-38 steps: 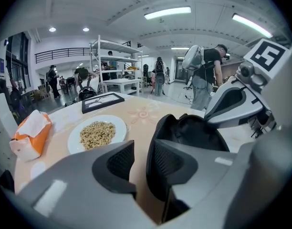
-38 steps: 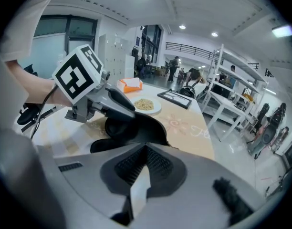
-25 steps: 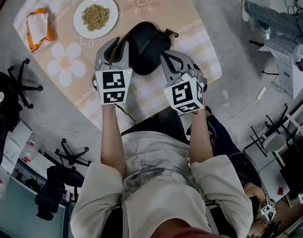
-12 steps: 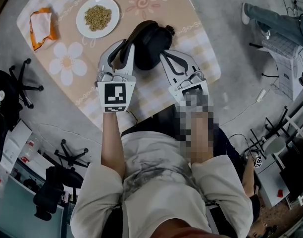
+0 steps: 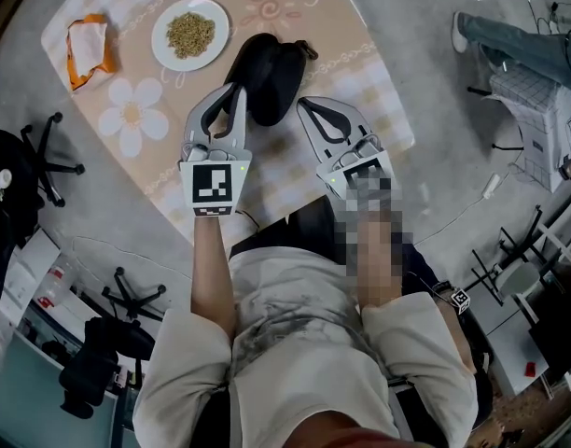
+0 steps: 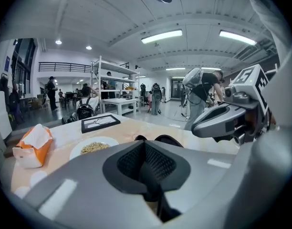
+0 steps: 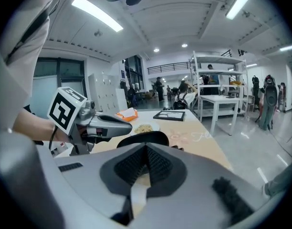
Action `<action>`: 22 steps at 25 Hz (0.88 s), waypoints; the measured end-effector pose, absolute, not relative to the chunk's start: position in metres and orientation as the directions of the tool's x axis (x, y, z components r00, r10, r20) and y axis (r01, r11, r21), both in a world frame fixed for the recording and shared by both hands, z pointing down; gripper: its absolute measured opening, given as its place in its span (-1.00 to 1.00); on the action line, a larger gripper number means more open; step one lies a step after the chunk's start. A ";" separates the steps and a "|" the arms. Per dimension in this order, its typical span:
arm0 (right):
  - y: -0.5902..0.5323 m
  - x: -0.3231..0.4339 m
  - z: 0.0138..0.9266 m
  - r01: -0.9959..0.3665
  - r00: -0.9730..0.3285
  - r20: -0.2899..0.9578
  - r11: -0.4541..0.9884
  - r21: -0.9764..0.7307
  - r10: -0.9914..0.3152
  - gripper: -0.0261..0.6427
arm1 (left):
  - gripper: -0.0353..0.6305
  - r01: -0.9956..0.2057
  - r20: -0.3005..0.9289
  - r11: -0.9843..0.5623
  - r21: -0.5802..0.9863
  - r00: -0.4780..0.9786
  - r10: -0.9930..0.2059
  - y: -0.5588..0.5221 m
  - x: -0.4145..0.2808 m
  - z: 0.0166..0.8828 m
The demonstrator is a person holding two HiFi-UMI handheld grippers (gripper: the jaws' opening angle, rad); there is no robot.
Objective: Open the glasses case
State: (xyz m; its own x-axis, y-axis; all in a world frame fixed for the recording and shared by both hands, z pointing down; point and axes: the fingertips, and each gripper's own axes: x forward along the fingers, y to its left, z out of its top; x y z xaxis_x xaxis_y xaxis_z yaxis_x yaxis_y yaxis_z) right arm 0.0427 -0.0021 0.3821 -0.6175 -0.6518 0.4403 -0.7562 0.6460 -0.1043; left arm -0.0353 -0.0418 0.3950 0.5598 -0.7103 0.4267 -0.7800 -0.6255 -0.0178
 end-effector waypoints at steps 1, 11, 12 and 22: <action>-0.001 0.041 0.380 -0.752 -0.626 0.432 0.649 -0.112 -0.650 -0.88 | -0.88 -0.783 0.420 -0.621 -0.021 0.557 -0.717 -0.041 -0.037 0.392; 0.011 0.029 0.380 -0.724 -0.660 0.434 0.674 -0.147 -0.613 -0.88 | -0.88 -0.776 0.412 -0.631 0.007 0.577 -0.705 -0.017 -0.047 0.382; 0.012 0.029 0.381 -0.723 -0.659 0.438 0.674 -0.148 -0.611 -0.88 | -0.88 -0.776 0.413 -0.631 0.011 0.578 -0.704 -0.015 -0.047 0.383; 0.013 0.027 0.385 -0.723 -0.655 0.459 0.674 -0.150 -0.600 -0.88 | -0.88 -0.772 0.412 -0.634 0.029 0.587 -0.696 -0.009 -0.044 0.383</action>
State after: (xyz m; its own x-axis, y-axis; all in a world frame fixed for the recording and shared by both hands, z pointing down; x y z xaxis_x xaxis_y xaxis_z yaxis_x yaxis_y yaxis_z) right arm 0.0267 0.0134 0.3854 -0.6551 -0.6002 0.4589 -0.7230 0.6743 -0.1501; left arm -0.0439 -0.0087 0.3826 0.5874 -0.6964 0.4124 -0.7725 -0.6344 0.0289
